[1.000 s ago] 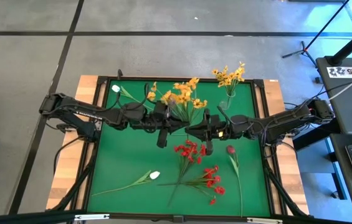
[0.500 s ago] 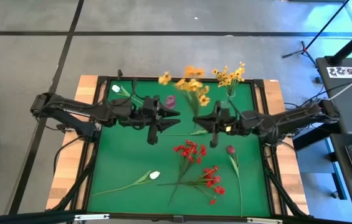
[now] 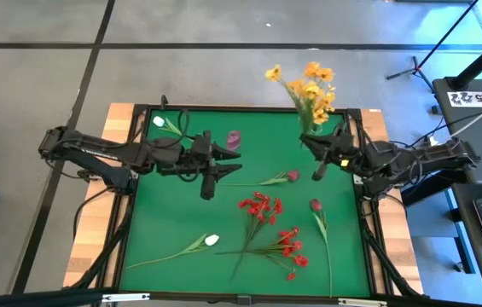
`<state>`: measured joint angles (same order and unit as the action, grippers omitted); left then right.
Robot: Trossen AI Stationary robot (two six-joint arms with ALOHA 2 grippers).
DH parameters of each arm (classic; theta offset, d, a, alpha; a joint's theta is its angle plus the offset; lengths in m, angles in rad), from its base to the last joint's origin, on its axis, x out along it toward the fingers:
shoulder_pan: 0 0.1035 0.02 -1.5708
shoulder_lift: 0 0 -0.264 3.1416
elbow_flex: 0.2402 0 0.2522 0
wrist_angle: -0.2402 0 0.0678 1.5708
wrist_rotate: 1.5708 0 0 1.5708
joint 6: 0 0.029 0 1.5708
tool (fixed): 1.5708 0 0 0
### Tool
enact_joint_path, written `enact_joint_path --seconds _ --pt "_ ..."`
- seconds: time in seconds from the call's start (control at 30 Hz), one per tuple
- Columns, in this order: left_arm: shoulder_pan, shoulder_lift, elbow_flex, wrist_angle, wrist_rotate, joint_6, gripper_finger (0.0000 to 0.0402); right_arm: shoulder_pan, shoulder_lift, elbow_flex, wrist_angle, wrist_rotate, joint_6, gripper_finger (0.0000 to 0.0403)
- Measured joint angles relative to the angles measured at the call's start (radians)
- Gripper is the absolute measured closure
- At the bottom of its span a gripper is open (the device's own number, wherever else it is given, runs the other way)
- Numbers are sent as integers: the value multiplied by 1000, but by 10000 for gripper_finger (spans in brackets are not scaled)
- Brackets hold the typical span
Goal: Sort flowers into vase by color
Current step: Put the yellow flowers into the transparent vase
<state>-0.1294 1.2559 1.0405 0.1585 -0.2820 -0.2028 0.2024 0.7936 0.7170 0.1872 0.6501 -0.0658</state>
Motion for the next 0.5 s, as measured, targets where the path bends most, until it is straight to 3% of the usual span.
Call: enact_joint_path --seconds 0.17,0.33,0.5 --pt "0 0 0 -22 1 8 256 -5 -94 -135 90 121 -61 394" --pt "5 1 0 -35 1 23 256 -67 -189 -301 278 122 -104 394" --pt "7 1 0 -62 1 23 256 -155 -243 -411 302 146 -118 394"
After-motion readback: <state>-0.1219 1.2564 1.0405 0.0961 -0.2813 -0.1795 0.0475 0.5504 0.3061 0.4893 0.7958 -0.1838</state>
